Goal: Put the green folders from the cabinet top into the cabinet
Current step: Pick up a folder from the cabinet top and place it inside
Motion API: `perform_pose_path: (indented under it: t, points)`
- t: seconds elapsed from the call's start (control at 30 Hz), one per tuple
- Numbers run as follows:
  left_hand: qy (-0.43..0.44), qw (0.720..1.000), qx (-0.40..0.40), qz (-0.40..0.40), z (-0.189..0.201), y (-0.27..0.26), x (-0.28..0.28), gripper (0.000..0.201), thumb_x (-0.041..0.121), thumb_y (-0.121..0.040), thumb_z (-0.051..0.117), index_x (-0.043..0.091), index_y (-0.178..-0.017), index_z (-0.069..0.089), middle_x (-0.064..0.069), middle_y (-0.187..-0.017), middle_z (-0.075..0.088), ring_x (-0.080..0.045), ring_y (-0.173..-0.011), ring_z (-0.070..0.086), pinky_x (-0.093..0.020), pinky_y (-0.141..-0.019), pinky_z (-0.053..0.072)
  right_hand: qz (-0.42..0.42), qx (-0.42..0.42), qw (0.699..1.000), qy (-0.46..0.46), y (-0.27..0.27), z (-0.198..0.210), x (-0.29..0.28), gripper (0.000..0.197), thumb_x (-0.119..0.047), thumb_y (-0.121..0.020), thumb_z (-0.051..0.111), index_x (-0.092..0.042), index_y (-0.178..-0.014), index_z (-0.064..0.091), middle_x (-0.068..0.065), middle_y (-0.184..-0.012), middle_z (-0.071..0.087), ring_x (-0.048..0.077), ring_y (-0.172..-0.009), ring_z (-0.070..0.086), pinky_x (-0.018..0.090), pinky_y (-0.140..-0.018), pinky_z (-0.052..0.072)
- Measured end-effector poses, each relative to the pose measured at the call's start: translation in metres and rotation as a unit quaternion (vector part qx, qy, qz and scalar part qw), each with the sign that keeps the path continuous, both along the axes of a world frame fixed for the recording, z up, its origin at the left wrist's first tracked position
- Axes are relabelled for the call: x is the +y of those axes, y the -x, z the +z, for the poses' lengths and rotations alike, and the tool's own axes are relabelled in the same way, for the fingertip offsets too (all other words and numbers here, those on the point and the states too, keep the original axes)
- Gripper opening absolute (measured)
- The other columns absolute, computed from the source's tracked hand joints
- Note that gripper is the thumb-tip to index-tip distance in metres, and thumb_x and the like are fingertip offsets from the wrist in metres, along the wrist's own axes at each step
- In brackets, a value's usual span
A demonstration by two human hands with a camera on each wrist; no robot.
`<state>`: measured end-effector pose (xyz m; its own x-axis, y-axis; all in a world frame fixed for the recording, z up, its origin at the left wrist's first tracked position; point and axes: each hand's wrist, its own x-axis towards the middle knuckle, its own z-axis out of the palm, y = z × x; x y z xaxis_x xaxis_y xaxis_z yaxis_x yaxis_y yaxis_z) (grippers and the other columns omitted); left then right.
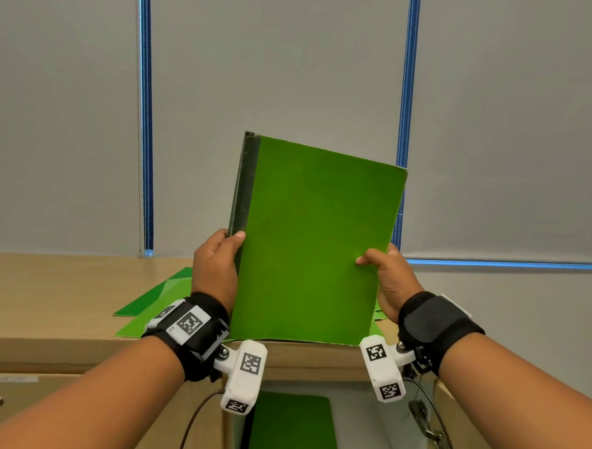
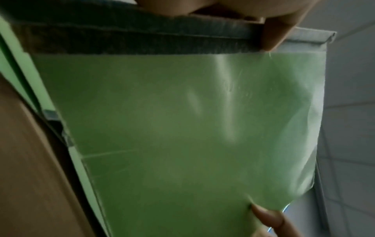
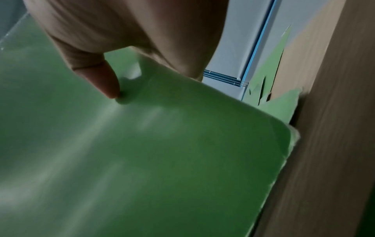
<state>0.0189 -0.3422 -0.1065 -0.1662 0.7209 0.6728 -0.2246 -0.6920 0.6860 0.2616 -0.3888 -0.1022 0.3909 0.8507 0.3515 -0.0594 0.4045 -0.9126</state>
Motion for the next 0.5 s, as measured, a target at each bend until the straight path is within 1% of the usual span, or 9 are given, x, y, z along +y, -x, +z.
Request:
perform_pose_path:
  t: [0.03,0.07,0.1,0.17,0.23,0.3,0.4,0.43,0.5]
  points:
    - [0.004,1.0,-0.011,-0.006,-0.001,0.001,-0.001,0.046,0.027,-0.079,0.058,-0.019,-0.081,0.05,-0.018,-0.076,0.054,-0.024,-0.069,0.048,-0.036,-0.066,0.041,0.007,0.0,1.0,-0.004,-0.001,0.001,-0.004,0.048,0.001,-0.075,0.057,-0.012,-0.121,0.051,0.008,-0.135,0.05,0.025,-0.122,0.04,0.046,-0.105,0.029]
    - [0.014,1.0,-0.007,-0.002,-0.003,0.003,0.0,0.045,0.025,-0.079,0.058,-0.019,-0.079,0.052,-0.018,-0.075,0.054,-0.023,-0.07,0.049,-0.036,-0.067,0.042,0.018,0.002,1.0,-0.006,-0.002,0.001,-0.007,0.035,0.003,-0.076,0.057,-0.015,-0.106,0.058,0.009,-0.12,0.059,0.028,-0.116,0.047,0.052,-0.104,0.036]
    - [0.028,1.0,0.009,0.007,-0.008,0.007,0.003,0.042,0.024,-0.079,0.058,-0.017,-0.074,0.053,-0.018,-0.073,0.054,-0.023,-0.07,0.049,-0.036,-0.068,0.042,0.032,0.003,0.999,-0.007,-0.004,0.0,-0.01,0.029,0.005,-0.076,0.056,-0.014,-0.098,0.06,0.01,-0.11,0.064,0.03,-0.108,0.053,0.057,-0.101,0.04]
    - [0.066,0.996,0.049,0.025,-0.021,0.012,0.006,0.03,0.021,-0.085,0.055,-0.001,-0.064,0.06,-0.014,-0.073,0.058,-0.024,-0.074,0.054,-0.039,-0.073,0.044,0.06,-0.001,0.998,0.001,-0.006,-0.006,-0.018,0.031,0.008,-0.078,0.053,-0.011,-0.101,0.064,0.015,-0.105,0.067,0.032,-0.097,0.059,0.058,-0.095,0.046]
    - [0.127,0.989,0.073,0.036,-0.042,0.018,0.009,0.03,0.016,-0.09,0.051,0.014,-0.063,0.063,-0.013,-0.073,0.061,-0.028,-0.079,0.058,-0.043,-0.076,0.045,0.081,-0.002,0.997,0.021,-0.008,-0.019,-0.024,0.038,0.011,-0.079,0.05,-0.007,-0.11,0.063,0.018,-0.109,0.067,0.034,-0.096,0.061,0.057,-0.092,0.048]
    - [0.192,0.977,0.082,0.039,-0.069,0.022,0.009,0.033,0.012,-0.091,0.048,0.014,-0.061,0.06,-0.012,-0.07,0.059,-0.032,-0.078,0.058,-0.047,-0.075,0.046,0.089,0.009,0.995,0.047,-0.008,-0.043,-0.025,0.041,0.012,-0.079,0.049,-0.003,-0.115,0.061,0.022,-0.113,0.066,0.036,-0.097,0.061,0.06,-0.093,0.048]
    - [0.249,0.961,0.105,0.054,-0.111,0.025,0.003,0.031,0.014,-0.089,0.047,0.016,-0.059,0.057,-0.015,-0.074,0.059,-0.033,-0.078,0.056,-0.051,-0.079,0.046,0.089,0.034,0.992,0.086,-0.004,-0.087,-0.027,0.034,0.014,-0.08,0.048,-0.006,-0.104,0.062,0.021,-0.104,0.066,0.035,-0.09,0.061,0.058,-0.09,0.048]
    - [0.258,0.957,0.112,0.067,-0.125,0.025,0.0,0.031,0.012,-0.088,0.047,0.015,-0.06,0.058,-0.018,-0.079,0.06,-0.034,-0.081,0.057,-0.05,-0.081,0.045,0.088,0.04,0.99,0.098,-0.002,-0.103,-0.026,0.034,0.014,-0.08,0.048,-0.007,-0.102,0.062,0.02,-0.104,0.065,0.034,-0.089,0.061,0.058,-0.09,0.048]
    - [0.286,0.948,0.109,0.086,-0.151,0.024,-0.006,0.03,0.007,-0.089,0.047,0.012,-0.061,0.056,-0.018,-0.079,0.058,-0.03,-0.081,0.053,-0.039,-0.074,0.041,0.089,0.056,0.987,0.12,0.002,-0.136,-0.024,0.035,0.013,-0.079,0.048,-0.008,-0.103,0.061,0.022,-0.11,0.063,0.035,-0.093,0.06,0.062,-0.093,0.045]
